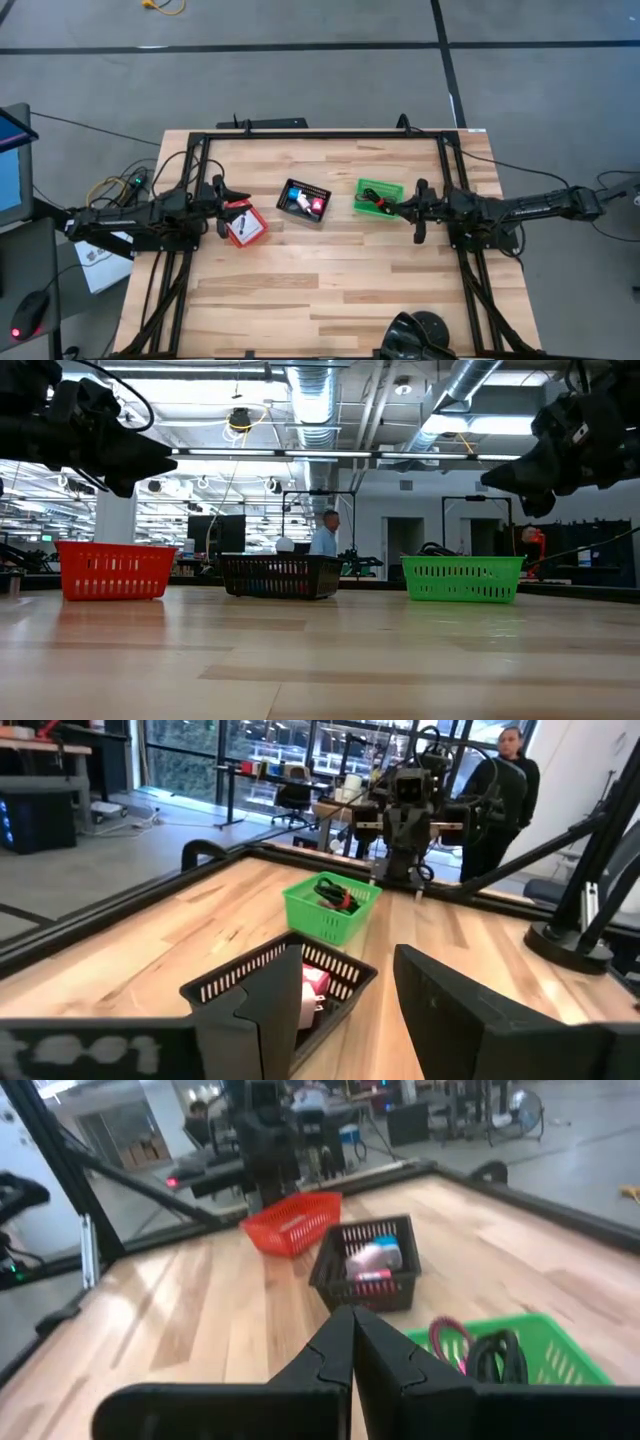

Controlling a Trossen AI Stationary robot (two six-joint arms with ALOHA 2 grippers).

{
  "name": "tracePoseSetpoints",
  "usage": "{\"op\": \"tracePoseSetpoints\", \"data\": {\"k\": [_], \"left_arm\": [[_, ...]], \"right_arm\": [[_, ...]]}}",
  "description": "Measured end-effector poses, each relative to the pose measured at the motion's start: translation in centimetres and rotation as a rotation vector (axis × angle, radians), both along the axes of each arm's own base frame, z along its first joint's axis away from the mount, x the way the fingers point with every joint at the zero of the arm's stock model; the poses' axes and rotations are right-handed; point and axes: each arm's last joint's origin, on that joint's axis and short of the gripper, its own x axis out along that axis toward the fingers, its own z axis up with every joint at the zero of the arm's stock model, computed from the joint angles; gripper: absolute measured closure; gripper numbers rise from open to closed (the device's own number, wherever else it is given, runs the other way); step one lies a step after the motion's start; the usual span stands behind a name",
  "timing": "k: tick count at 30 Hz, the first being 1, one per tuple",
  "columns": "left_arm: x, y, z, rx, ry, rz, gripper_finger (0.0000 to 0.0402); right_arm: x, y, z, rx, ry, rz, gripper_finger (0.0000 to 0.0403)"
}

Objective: Pick and place items into bin
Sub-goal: Return to Home Position

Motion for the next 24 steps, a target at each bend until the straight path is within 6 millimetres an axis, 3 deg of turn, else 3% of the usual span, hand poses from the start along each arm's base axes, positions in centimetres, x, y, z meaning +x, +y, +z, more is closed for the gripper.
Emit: {"op": "tracePoseSetpoints", "data": {"k": [24], "left_arm": [[0.01,0.00,-0.09,0.005,0.004,0.001,0.0253]], "right_arm": [[-0.08,0.00,-0.55,-0.001,0.058,0.001,0.0403]]}}
